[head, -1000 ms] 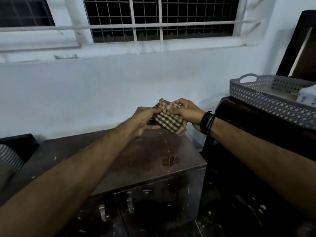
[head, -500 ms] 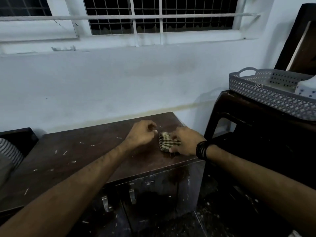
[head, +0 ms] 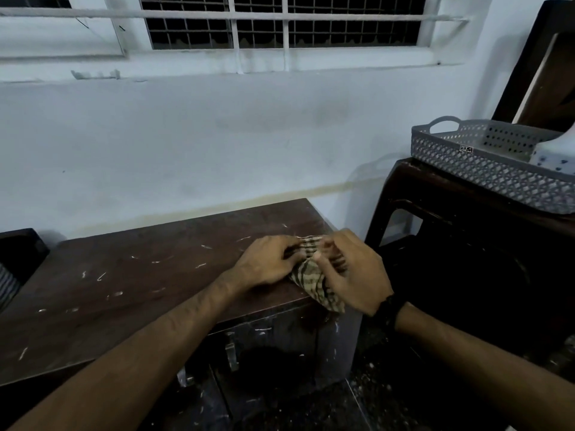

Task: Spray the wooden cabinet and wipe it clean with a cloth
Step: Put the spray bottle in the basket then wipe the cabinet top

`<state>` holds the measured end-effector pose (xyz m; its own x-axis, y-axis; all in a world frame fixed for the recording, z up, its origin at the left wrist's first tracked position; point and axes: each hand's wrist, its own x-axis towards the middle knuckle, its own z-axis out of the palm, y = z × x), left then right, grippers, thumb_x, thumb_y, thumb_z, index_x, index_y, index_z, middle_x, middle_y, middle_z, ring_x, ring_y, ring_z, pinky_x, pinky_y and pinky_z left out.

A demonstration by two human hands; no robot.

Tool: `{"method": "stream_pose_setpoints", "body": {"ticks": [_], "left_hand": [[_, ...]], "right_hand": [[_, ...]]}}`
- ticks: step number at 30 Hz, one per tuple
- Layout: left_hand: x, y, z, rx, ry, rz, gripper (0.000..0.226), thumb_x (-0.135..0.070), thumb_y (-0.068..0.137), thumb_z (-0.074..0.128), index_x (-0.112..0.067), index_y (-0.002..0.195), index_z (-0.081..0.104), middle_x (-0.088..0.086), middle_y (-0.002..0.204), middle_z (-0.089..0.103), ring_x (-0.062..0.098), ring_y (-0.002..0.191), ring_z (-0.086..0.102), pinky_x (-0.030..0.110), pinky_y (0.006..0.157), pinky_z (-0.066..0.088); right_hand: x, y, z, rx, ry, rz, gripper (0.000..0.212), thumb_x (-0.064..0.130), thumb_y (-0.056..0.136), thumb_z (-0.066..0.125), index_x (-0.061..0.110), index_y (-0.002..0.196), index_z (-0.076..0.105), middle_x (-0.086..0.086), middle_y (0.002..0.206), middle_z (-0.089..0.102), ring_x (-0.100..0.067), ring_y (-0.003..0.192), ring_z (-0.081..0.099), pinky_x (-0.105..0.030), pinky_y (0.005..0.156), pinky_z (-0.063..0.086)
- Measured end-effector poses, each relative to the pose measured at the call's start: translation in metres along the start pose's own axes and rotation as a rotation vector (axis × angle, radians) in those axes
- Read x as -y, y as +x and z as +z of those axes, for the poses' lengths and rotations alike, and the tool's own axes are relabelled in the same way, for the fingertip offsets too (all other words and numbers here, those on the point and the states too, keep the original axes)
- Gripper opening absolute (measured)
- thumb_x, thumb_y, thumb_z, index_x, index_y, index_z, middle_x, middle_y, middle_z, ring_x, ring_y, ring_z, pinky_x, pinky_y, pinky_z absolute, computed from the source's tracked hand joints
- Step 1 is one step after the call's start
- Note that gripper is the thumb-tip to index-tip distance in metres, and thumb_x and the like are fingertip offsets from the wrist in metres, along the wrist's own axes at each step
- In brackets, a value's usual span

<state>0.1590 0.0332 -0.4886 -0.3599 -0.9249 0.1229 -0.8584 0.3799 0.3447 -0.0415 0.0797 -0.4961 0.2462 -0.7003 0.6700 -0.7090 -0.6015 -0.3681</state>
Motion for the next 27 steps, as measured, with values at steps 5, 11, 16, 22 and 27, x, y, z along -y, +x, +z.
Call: {"method": "stream_pose_setpoints", "body": {"ticks": [5, 11, 16, 22, 27], "left_hand": [[-0.006, -0.008, 0.011, 0.088, 0.154, 0.0, 0.062, -0.043, 0.101, 0.036, -0.015, 0.156, 0.031, 0.003, 0.164, 0.029, 0.018, 0.15, 0.027, 0.044, 0.123, 0.021], [-0.017, -0.014, 0.02, 0.172, 0.2, -0.042, 0.06, -0.04, 0.107, 0.02, -0.014, 0.16, 0.007, 0.0, 0.169, 0.001, 0.014, 0.155, 0.0, 0.052, 0.125, 0.003], [-0.016, 0.002, 0.019, 0.274, 0.227, -0.11, 0.06, -0.04, 0.107, 0.015, -0.017, 0.16, 0.001, -0.004, 0.168, -0.006, 0.011, 0.155, -0.005, 0.058, 0.123, -0.004], [-0.009, 0.042, 0.01, 0.299, 0.268, -0.239, 0.061, -0.041, 0.106, 0.013, -0.015, 0.16, -0.001, -0.003, 0.168, -0.009, 0.013, 0.155, -0.007, 0.065, 0.118, -0.011], [-0.005, 0.046, 0.008, 0.319, 0.221, -0.246, 0.061, -0.04, 0.107, 0.015, -0.015, 0.16, -0.001, -0.002, 0.168, -0.01, 0.015, 0.155, -0.008, 0.065, 0.118, -0.011]], "right_hand": [[-0.007, 0.012, 0.028, 0.49, -0.265, 0.039, 0.056, 0.044, 0.103, 0.028, 0.014, 0.15, 0.032, -0.005, 0.155, 0.036, -0.02, 0.143, 0.029, -0.032, 0.119, 0.018], [-0.004, -0.001, 0.027, 0.535, -0.328, 0.118, 0.056, 0.041, 0.102, 0.022, 0.013, 0.148, 0.035, -0.006, 0.156, 0.035, -0.021, 0.144, 0.03, -0.038, 0.122, 0.013], [-0.013, 0.019, 0.042, 0.5, -0.351, 0.162, 0.051, 0.037, 0.099, 0.024, 0.014, 0.137, 0.048, -0.007, 0.145, 0.05, -0.024, 0.134, 0.045, -0.041, 0.115, 0.029], [-0.036, 0.059, 0.053, 0.496, -0.346, 0.087, 0.035, 0.033, 0.1, 0.038, 0.015, 0.121, 0.06, -0.009, 0.13, 0.06, -0.028, 0.122, 0.053, -0.039, 0.103, 0.04], [-0.022, 0.031, 0.023, 0.299, -0.348, -0.019, 0.015, 0.027, 0.093, 0.055, 0.017, 0.083, 0.061, -0.003, 0.087, 0.064, -0.025, 0.082, 0.06, -0.036, 0.074, 0.045]]}}
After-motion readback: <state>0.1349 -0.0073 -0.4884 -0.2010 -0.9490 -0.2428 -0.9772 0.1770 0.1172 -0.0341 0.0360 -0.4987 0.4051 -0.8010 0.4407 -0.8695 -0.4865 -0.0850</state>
